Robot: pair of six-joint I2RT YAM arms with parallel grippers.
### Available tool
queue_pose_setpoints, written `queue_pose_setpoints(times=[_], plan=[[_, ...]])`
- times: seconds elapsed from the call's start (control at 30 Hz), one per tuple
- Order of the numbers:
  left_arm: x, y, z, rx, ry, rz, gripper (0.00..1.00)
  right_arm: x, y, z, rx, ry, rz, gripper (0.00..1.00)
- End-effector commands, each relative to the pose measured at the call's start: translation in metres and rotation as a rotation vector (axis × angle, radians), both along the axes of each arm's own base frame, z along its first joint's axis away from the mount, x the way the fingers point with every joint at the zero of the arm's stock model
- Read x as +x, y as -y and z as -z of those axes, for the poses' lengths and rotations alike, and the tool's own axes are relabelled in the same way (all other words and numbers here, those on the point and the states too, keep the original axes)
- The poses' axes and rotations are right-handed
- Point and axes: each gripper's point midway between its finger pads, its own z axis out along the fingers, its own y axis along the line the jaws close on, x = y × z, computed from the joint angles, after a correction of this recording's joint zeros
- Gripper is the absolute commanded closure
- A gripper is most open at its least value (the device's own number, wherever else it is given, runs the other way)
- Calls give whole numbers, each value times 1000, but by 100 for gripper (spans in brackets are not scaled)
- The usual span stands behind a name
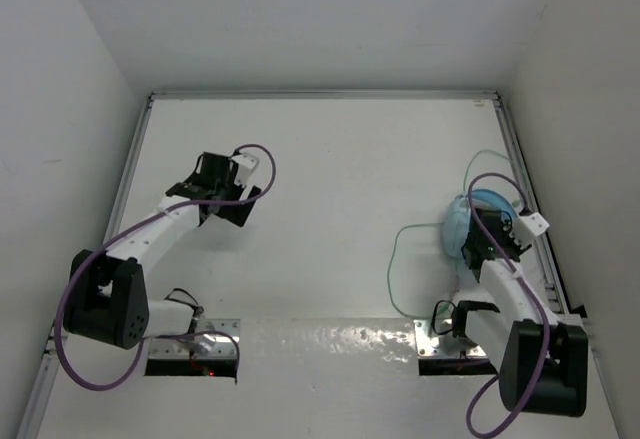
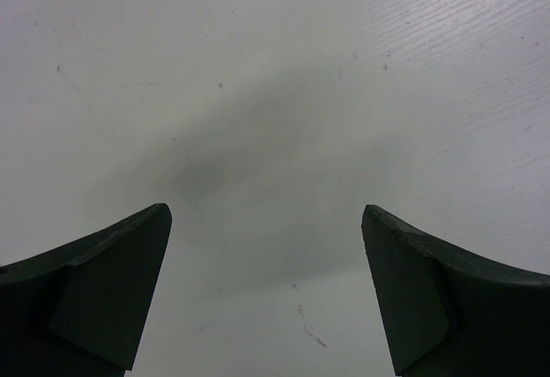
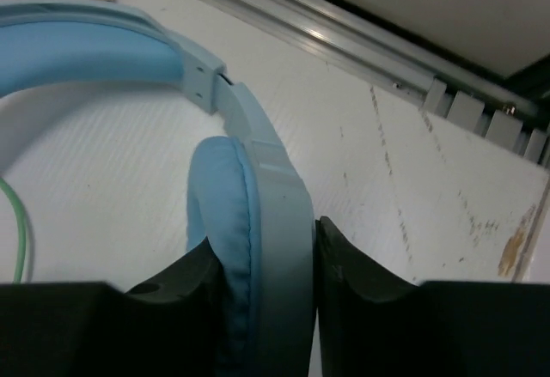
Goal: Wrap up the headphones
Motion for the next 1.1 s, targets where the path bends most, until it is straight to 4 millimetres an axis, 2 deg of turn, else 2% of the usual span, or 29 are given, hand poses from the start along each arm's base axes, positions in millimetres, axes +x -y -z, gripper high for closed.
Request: queue_pose_setpoints(times=[0.0, 0.07, 0.1, 0.13, 0.23, 0.27, 0.3, 0.37, 0.4, 0.47, 0.5, 0.57, 0.6, 0.67, 0.7, 0.73, 0.77, 0.83, 0.87, 0.9, 0.93, 0.97, 1.07], plan=[[8, 7, -12, -7, 39, 56, 9, 17, 3, -24, -52, 113, -47, 100], [9, 7, -12, 6, 33, 62, 9, 25, -3, -32, -65, 159, -138, 100], [11, 7, -15, 15, 39, 65, 9, 41, -14, -37, -40, 212, -232, 100], [10, 7, -16, 21, 31, 73, 9, 48, -19, -44, -38, 230, -282, 100], [16, 14, -38, 7, 49, 112, 9, 70, -44, -69, -14, 267, -449, 100], [25, 22, -58, -22, 85, 134, 9, 76, -52, -75, -17, 264, -505, 100], [27, 25, -69, -34, 100, 145, 9, 86, -68, -86, -15, 280, -588, 100], [28, 36, -88, -80, 107, 187, 7, 94, -92, -91, -15, 272, -700, 100], [32, 48, -112, -130, 139, 227, 6, 101, -114, -101, -21, 298, -782, 100], [37, 62, -137, -178, 172, 272, 5, 108, -134, -112, -32, 332, -844, 100], [40, 77, -161, -221, 213, 321, 5, 114, -159, -125, -27, 375, -913, 100], [39, 98, -174, -255, 222, 359, 5, 120, -180, -140, -49, 411, -949, 100], [41, 108, -186, -261, 241, 373, 5, 124, -210, -146, -56, 404, -1029, 100], [35, 135, -182, -271, 206, 427, 5, 129, -231, -158, -134, 390, -1063, 100], [33, 144, -180, -288, 180, 439, 5, 132, -260, -159, -158, 364, -1140, 100], [32, 150, -177, -296, 165, 457, 5, 135, -272, -162, -154, 368, -1162, 100], [30, 156, -173, -319, 144, 456, 5, 139, -293, -165, -124, 385, -1214, 100], [32, 157, -154, -310, 96, 442, 5, 142, -308, -171, -92, 424, -1238, 100], [32, 157, -146, -295, 78, 437, 5, 140, -322, -178, -89, 456, -1261, 100], [31, 157, -139, -285, 62, 437, 5, 142, -326, -185, -104, 468, -1252, 100], [29, 160, -126, -263, 31, 446, 4, 141, -340, -182, -119, 456, -1286, 100], [29, 160, -118, -247, 19, 446, 4, 142, -349, -190, -123, 469, -1298, 100], [41, 155, -91, -189, 0, 396, 3, 142, -365, -188, -141, 460, -1325, 100]])
